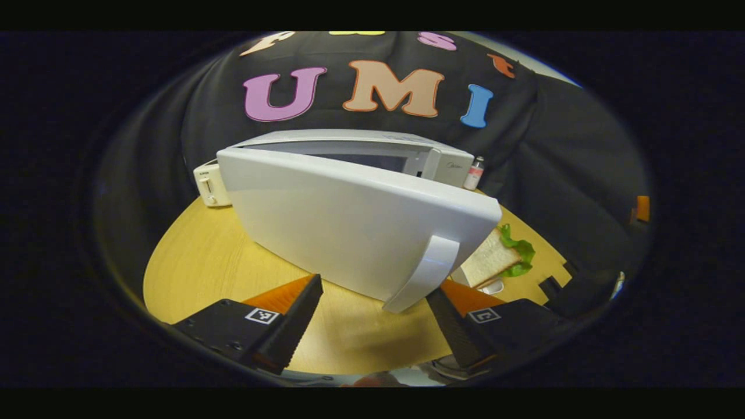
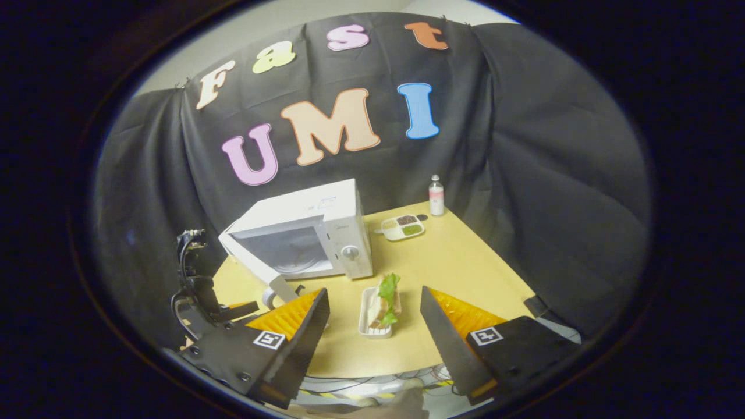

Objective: Open the microwave oven with the left hand, put the food in, and close the microwave oven.

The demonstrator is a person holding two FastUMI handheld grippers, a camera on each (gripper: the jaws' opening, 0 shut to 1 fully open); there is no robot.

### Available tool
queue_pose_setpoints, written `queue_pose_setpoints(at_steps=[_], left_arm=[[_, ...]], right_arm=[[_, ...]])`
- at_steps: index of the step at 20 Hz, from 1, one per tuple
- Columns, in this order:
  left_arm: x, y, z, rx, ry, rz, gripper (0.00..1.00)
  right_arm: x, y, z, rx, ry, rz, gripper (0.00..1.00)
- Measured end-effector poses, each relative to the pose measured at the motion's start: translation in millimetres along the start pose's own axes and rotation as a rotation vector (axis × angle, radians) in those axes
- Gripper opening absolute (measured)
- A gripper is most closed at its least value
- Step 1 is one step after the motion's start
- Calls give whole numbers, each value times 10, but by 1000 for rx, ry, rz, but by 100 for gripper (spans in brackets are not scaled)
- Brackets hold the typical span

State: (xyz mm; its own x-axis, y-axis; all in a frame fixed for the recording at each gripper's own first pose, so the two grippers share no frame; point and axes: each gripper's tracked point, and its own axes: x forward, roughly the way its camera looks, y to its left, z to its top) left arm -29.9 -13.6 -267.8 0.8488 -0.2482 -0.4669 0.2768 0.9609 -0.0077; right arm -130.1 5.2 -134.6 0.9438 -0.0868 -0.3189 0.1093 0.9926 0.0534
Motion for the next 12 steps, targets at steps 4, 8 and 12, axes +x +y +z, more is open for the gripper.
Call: queue_pose_setpoints(at_steps=[4,8,12], left_arm=[[-257,203,-140,-6,6,12,100],[-546,472,-307,-57,21,33,100],[-842,821,-443,-110,23,91,100]], right_arm=[[-191,113,-164,-12,7,-26,92],[-269,198,-281,-6,18,-29,99],[-314,233,-350,-9,25,-25,92]])
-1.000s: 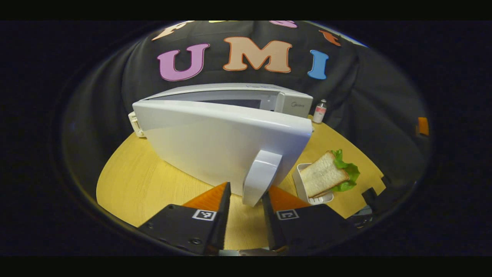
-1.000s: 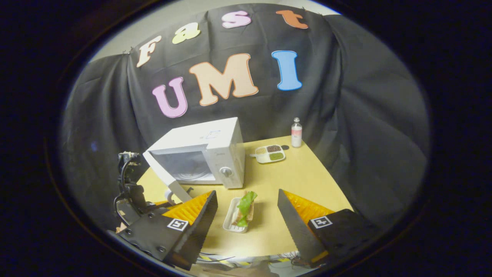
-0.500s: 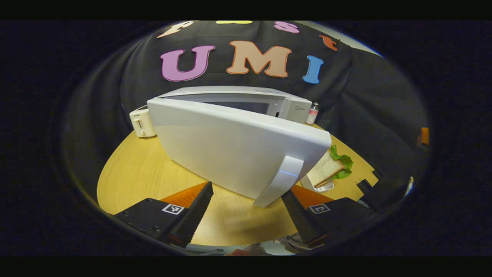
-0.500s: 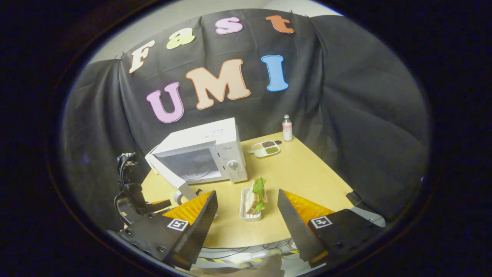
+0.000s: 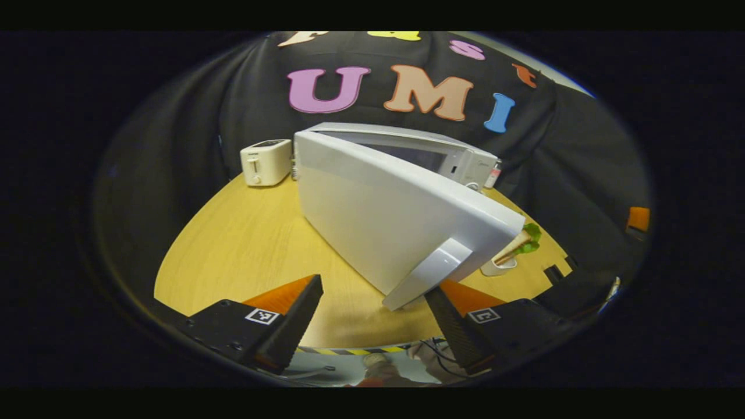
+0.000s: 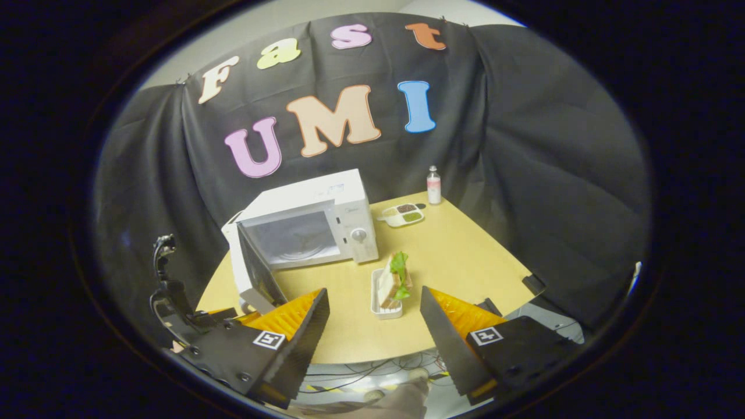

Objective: Open the microwave oven with the left hand, put the food in, and close the microwave oven.

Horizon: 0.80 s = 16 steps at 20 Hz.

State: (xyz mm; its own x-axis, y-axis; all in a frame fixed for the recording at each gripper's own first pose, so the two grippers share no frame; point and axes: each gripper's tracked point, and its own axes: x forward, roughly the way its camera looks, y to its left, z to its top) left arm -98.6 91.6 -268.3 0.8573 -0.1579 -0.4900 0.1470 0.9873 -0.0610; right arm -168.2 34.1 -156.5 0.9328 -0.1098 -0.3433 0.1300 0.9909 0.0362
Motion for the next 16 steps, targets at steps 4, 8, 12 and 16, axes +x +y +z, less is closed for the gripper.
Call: queue_pose_setpoints(at_steps=[4,8,12,16], left_arm=[[-215,406,-52,-45,-12,79,100],[-410,802,-42,-56,-18,156,99],[-625,1152,-27,-73,-33,227,99],[-886,1387,17,-163,-67,273,97]], right_arm=[[-22,19,-53,-17,8,-1,92],[-49,79,-99,-22,14,6,92],[-40,125,-171,-32,32,7,92],[66,89,-302,-38,87,4,92]])
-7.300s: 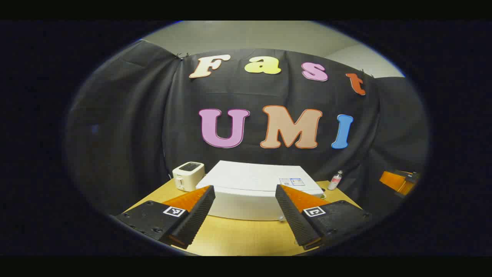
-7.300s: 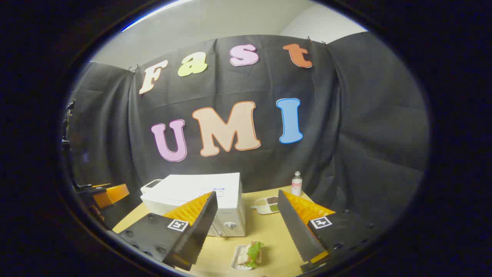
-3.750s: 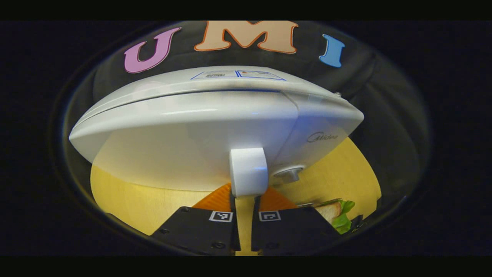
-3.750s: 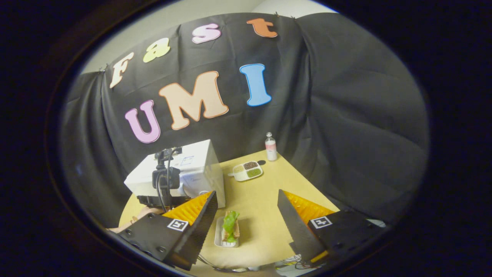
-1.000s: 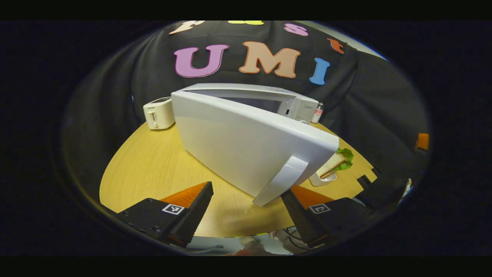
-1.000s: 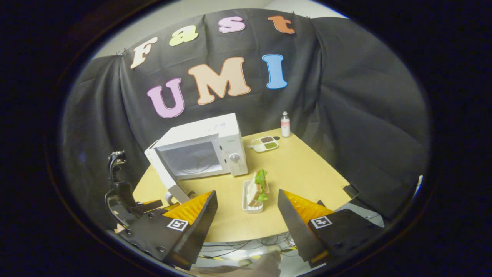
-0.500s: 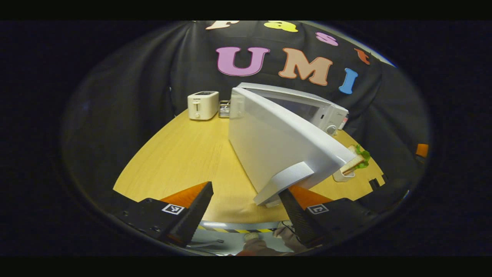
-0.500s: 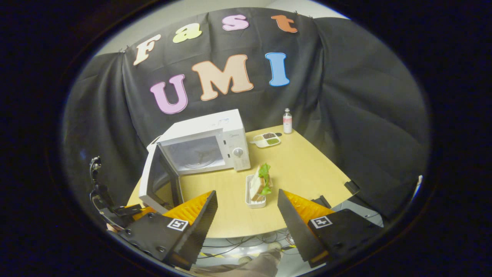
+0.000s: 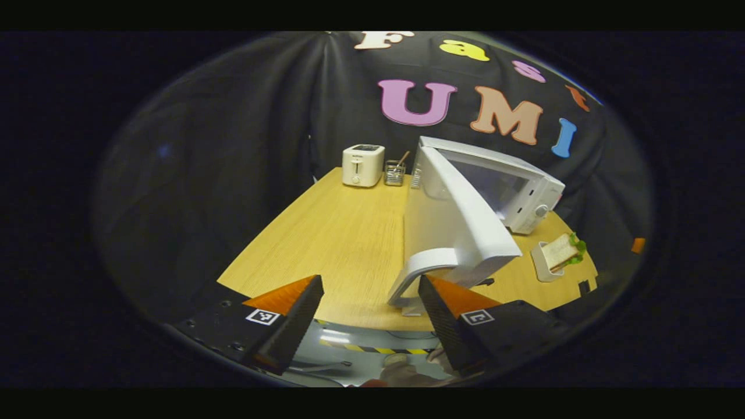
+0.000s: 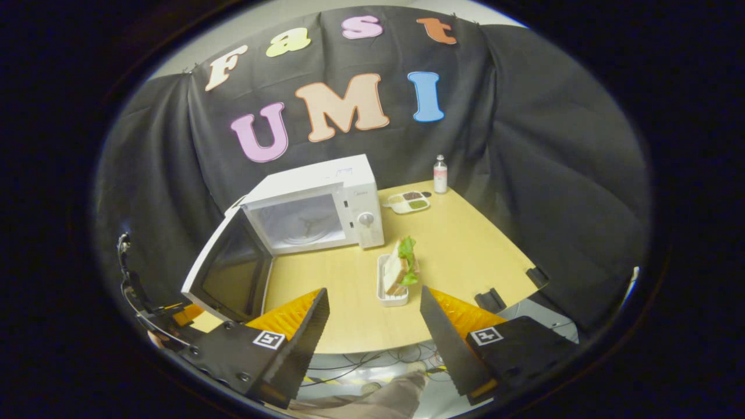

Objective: Open the microwave oven with the left hand, put the food in, and close the microwave oven.

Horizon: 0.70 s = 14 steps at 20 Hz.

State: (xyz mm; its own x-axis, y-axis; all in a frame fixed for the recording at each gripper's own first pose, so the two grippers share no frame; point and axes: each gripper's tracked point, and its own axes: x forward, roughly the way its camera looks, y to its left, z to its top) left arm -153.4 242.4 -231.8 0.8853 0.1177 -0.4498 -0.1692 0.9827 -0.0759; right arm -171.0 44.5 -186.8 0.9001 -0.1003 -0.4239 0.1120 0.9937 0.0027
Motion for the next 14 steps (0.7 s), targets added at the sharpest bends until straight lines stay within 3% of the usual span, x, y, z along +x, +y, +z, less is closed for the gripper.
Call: queue_pose_setpoints(at_steps=[4,5,8,12,13,14], left_arm=[[-269,232,217,-62,-66,87,97],[-344,264,295,-64,-89,108,97],[-544,314,534,-54,-160,179,96],[-686,100,785,-31,-210,225,96],[-718,26,865,-36,-224,229,96],[-730,-53,938,-42,-235,230,96]], right_arm=[[192,-101,-49,13,63,4,93],[260,-124,-44,23,77,9,99],[521,-215,-36,59,151,31,99],[890,-294,-125,121,332,92,99],[1011,-347,-174,132,396,98,93],[1130,-413,-221,134,457,96,93]])
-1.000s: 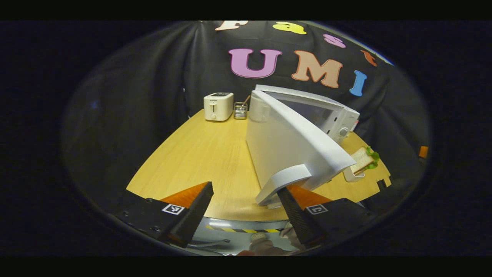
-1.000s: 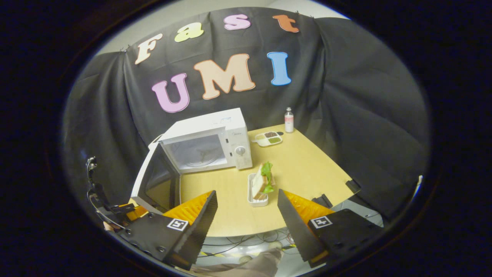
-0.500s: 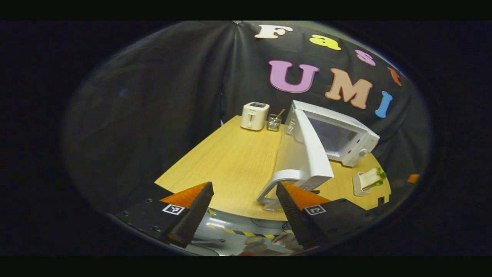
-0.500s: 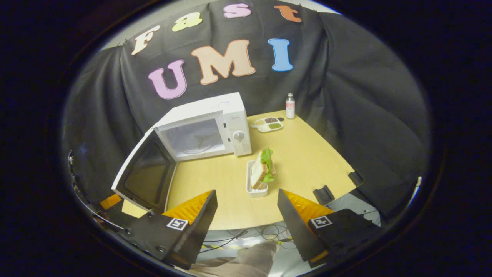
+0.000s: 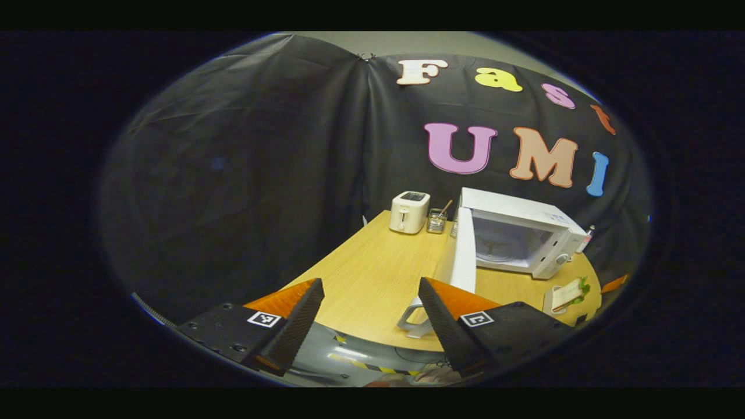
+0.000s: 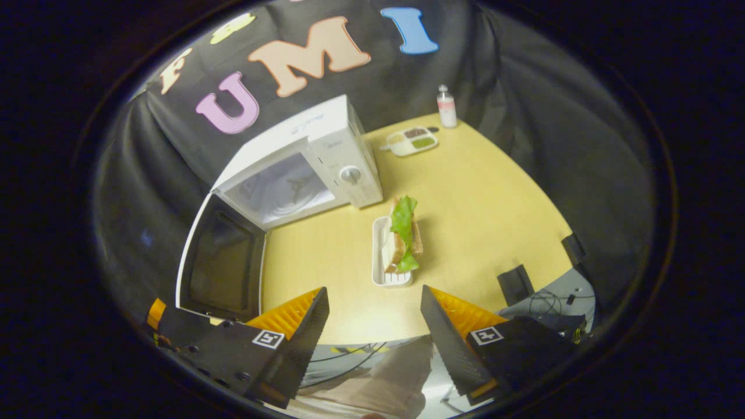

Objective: Open the microwave oven with the left hand, put the food in, and close the microwave oven.

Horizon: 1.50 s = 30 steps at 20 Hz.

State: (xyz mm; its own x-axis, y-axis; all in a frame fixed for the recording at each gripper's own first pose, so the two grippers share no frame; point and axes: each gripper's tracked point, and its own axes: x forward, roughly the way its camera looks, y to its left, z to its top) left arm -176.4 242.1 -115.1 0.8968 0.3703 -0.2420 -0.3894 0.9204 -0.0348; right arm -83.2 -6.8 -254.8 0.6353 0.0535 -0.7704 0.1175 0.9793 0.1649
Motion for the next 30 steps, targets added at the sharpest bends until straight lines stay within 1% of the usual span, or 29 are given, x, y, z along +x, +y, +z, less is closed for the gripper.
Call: queue_pose_setpoints(at_steps=[1,3,4,5,6,7,9,13,18,19,20,21,22,23,24,25,26,27,28,29,30], left_arm=[[-13,-79,71,-4,-11,4,96],[-20,-214,201,1,-40,22,95],[-16,-273,248,4,-47,34,96],[-22,-328,282,2,-50,45,93],[-20,-393,315,-4,-53,54,95],[-26,-448,332,-13,-51,63,95],[-46,-487,351,-35,-58,88,96],[-71,-614,417,-94,-94,138,96],[-141,-608,407,-106,-96,202,95],[-159,-607,407,-111,-96,211,96],[-173,-609,401,-115,-96,218,93],[-192,-613,394,-117,-96,224,93],[-206,-604,375,-115,-94,230,93],[-219,-603,363,-112,-91,234,92],[-227,-600,349,-109,-86,236,95],[-230,-600,348,-106,-83,237,95],[-232,-610,366,-102,-85,237,92],[-237,-610,382,-99,-88,236,93],[-236,-622,377,-98,-89,233,93],[-237,-643,371,-97,-86,229,96],[-239,-651,364,-96,-85,225,96]], right_arm=[[108,-101,24,1,53,-13,99],[345,-272,118,9,126,-33,99],[442,-293,172,20,142,-27,94],[539,-277,231,32,158,-4,94],[614,-243,281,48,177,25,100],[707,-218,332,57,195,48,100],[868,-249,423,49,228,52,99],[1158,-291,423,29,310,55,99],[1373,-287,369,37,376,68,98],[1407,-243,367,55,382,90,87],[1407,-188,338,77,396,113,77],[1408,-134,329,100,405,139,68],[1440,-171,304,103,414,129,63],[1424,-188,316,100,413,129,51],[1436,-170,282,97,407,137,52],[1443,-183,316,105,391,138,43],[1427,-193,299,110,391,142,34],[1426,-197,300,107,383,145,34],[1419,-193,307,96,375,145,41],[1401,-201,303,78,367,144,41],[1367,-214,299,68,358,143,41]])
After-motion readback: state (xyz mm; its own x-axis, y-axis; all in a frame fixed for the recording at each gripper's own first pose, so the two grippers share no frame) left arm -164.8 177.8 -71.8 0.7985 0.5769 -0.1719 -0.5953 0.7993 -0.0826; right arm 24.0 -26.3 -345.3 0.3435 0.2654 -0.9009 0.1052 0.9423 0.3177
